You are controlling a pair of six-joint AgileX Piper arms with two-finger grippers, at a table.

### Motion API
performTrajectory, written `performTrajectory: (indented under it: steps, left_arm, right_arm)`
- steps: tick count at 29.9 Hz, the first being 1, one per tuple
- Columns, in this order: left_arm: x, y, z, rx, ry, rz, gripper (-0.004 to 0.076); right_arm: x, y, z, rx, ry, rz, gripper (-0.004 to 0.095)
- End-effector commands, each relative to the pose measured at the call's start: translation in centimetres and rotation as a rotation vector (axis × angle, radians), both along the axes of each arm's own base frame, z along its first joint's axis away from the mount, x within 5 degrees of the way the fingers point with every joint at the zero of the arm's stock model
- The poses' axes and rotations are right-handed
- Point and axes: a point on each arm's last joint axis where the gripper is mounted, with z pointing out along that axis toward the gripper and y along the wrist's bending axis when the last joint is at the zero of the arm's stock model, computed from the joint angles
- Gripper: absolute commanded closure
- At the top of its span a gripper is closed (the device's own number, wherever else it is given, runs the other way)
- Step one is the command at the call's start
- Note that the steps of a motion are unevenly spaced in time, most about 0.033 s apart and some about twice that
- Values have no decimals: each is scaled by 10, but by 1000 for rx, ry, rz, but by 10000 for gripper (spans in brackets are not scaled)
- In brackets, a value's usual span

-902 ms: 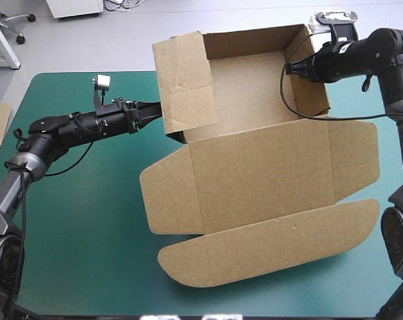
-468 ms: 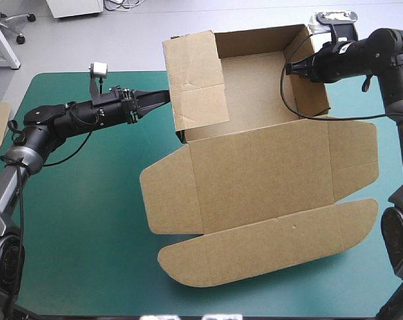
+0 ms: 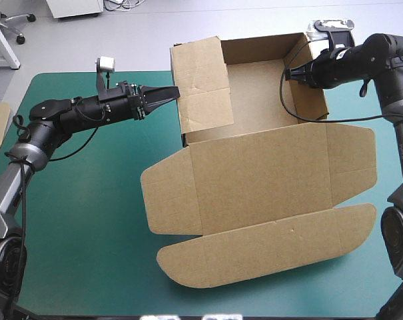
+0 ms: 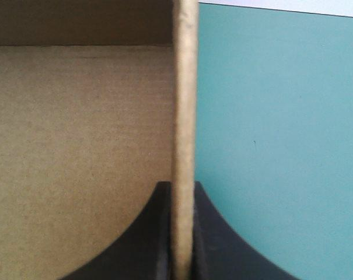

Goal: Fold the box

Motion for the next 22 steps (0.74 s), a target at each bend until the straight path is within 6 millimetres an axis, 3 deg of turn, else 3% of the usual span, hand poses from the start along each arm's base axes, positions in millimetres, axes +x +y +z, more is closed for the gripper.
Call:
performTrajectory:
  steps: [1, 13, 22]
  left_arm:
    - [-12, -3, 39, -65, -75, -8, 271]
    - [-9, -3, 48, 284, 25, 93, 267]
    - [-11, -24, 59, 476, 6, 152, 267]
  right_arm:
    - [-14, -4, 31, 54, -120, -31, 942]
    - [-14, -3, 29, 112, -81, -79, 939]
    - [-12, 13, 17, 63, -10, -83, 934]
